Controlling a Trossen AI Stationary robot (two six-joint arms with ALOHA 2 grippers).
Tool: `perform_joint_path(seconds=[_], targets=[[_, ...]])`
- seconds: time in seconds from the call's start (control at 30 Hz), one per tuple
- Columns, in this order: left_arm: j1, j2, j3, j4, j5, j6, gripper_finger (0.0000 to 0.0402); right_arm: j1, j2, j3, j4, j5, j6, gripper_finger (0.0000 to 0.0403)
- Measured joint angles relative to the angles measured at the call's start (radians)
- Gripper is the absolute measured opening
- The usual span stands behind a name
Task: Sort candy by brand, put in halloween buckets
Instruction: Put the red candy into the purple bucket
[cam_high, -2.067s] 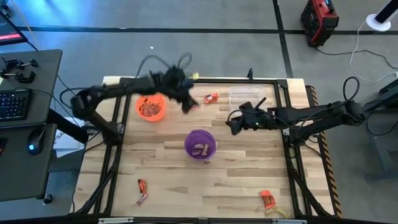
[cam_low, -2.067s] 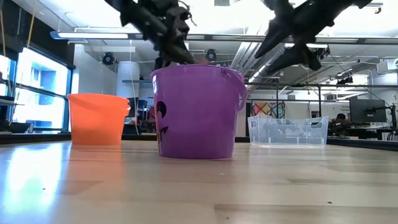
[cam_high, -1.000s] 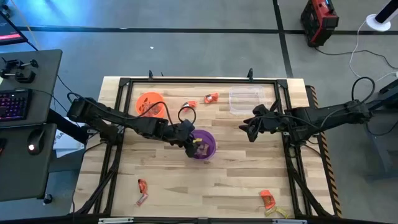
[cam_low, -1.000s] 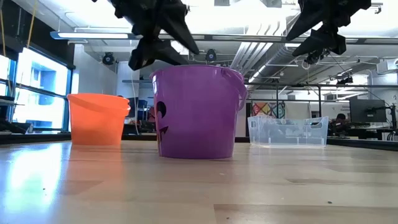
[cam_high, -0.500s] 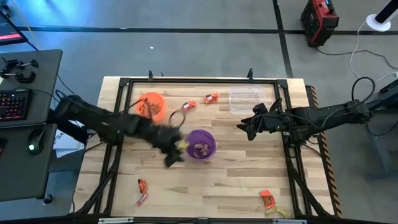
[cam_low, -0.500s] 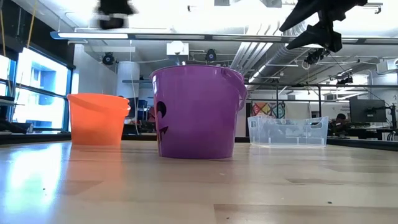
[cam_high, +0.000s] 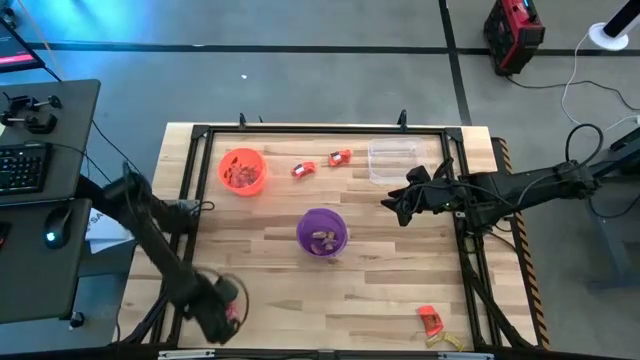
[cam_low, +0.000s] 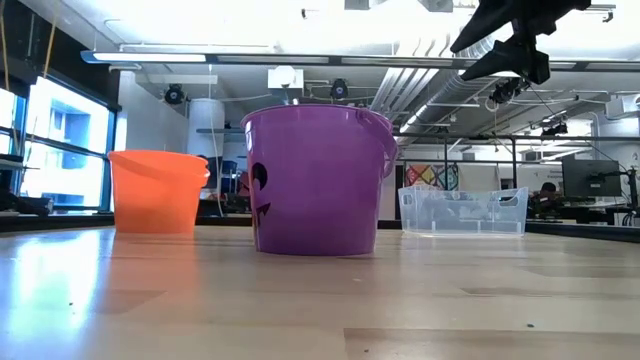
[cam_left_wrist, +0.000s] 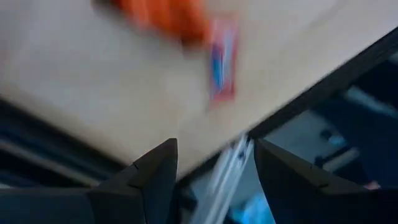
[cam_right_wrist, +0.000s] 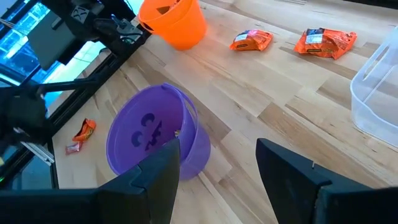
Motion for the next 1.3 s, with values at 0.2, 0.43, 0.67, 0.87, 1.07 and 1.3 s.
perform_joint_path(seconds=[0.2, 0.43, 0.67, 0.87, 1.07, 1.3], targets=[[-0.050, 0.142, 0.000, 0.193, 0.072, -0.132, 0.0201, 0.000, 0.000, 0.000, -0.006, 0.000, -0.013, 0.0204], [-0.038, 0.177, 0.000, 0.140, -0.006, -0.161, 0.0201, 0.000, 0.000, 0.000, -0.007, 0.000, -0.014, 0.0204], [-0.044, 0.178, 0.000, 0.117, -0.059, -0.215, 0.0201, 0.000, 0.000, 0.000, -0.013, 0.000, -0.013, 0.0204], [-0.043, 0.223, 0.000, 0.131, -0.061, -0.214, 0.0201, 0.000, 0.000, 0.000, -0.030, 0.000, -0.015, 0.0204], [-0.039, 0.223, 0.001, 0.131, -0.051, -0.174, 0.0175, 0.000, 0.000, 0.000, -0.031, 0.001, -0.014, 0.0204], [-0.039, 0.156, 0.000, 0.124, -0.042, -0.129, 0.0023, 0.000, 0.000, 0.000, -0.032, 0.005, -0.016, 0.0204]])
